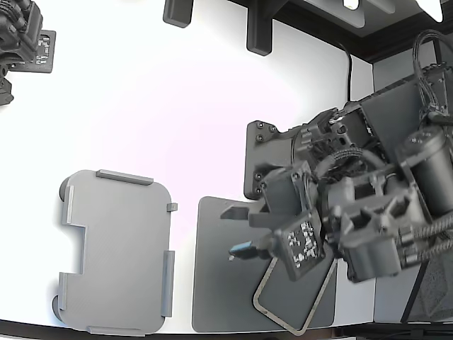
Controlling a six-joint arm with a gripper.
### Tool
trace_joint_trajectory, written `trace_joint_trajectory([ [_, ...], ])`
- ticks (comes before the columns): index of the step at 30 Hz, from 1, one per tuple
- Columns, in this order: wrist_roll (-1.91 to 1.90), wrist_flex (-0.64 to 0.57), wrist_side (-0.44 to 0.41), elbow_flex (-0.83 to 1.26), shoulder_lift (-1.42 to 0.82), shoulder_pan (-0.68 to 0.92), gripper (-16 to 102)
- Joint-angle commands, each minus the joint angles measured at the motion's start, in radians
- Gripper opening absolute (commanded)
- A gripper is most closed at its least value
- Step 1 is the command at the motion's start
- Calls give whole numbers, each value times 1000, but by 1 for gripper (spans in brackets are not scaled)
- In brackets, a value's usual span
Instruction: Move top rectangular frame to the holder.
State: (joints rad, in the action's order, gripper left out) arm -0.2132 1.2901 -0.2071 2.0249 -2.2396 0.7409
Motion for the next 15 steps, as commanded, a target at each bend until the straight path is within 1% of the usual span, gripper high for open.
trace_joint_trajectory([
  [1,-72,32,-46,-87,72,150,100],
  [4,-110,58,-61,-133,156,235,100],
  [6,-124,107,-46,-167,222,275,100],
  [8,-152,143,-26,-190,272,318,97],
  [9,-167,150,-8,-196,290,337,97],
  [10,-189,152,3,-201,310,362,99],
  [15,-287,187,6,-238,388,497,100],
])
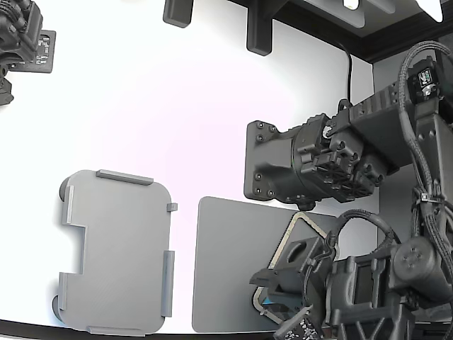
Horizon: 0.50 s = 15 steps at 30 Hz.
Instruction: Move top rectangular frame to the holder.
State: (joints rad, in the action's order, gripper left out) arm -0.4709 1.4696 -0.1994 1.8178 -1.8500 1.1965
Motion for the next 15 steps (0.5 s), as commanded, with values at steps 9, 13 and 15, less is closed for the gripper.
trace_joint_trajectory([
  [9,-149,9,15,-2,35,225,100],
  [13,-183,-2,2,35,75,285,95],
  [15,-187,0,-17,41,107,311,95],
])
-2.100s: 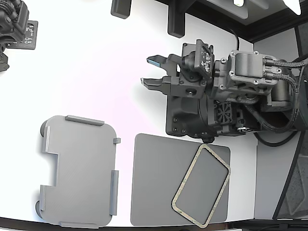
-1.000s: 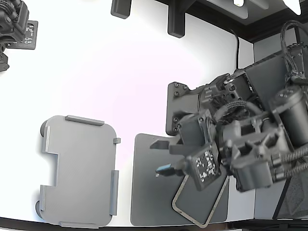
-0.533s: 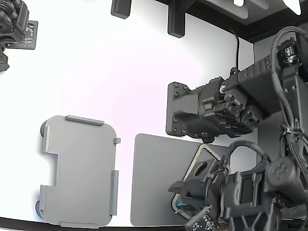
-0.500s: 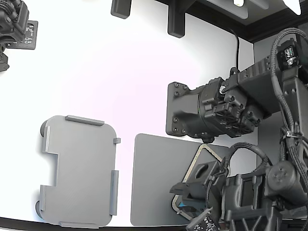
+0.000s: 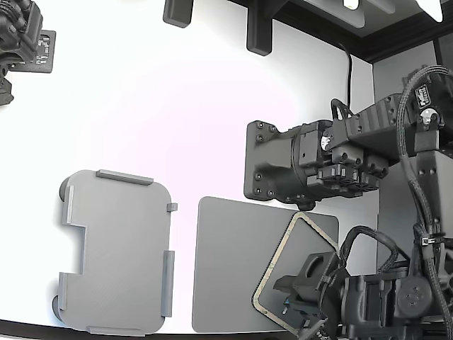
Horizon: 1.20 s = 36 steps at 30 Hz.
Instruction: Move top rectangular frame to the holder.
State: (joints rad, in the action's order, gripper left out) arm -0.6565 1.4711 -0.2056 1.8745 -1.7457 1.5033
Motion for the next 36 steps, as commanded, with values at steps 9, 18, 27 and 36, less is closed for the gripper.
trace_joint_trajectory([
  [9,91,-18,0,43,3,17,97],
  [18,150,-41,6,71,-9,-8,83],
  [27,172,-66,46,101,-28,-54,71],
  [36,193,-153,67,196,-58,-80,73],
])
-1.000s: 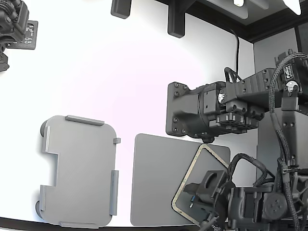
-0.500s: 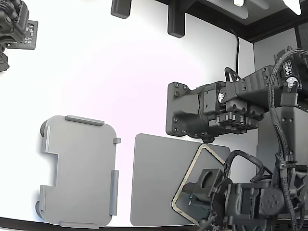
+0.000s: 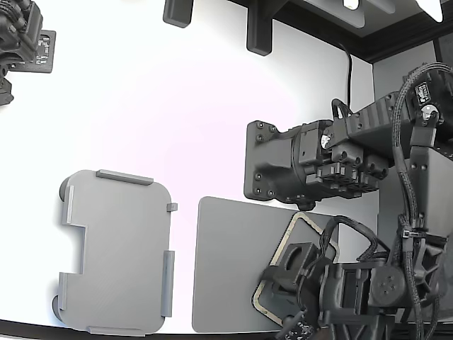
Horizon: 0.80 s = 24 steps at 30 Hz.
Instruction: Move top rectangular frame to the holder.
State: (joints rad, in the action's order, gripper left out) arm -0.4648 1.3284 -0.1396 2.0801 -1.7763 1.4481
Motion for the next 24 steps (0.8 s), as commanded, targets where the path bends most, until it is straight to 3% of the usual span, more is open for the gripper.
trace_joint_trajectory([
  [1,2,-17,3,-2,-31,-26,73],
  [10,-6,-63,14,51,-31,-28,73],
  [14,-17,-71,20,58,-32,-28,63],
  [18,-25,-71,21,71,-34,-40,46],
  [22,-14,-63,29,75,-34,-71,11],
  [24,-9,-60,34,78,-35,-84,-1],
])
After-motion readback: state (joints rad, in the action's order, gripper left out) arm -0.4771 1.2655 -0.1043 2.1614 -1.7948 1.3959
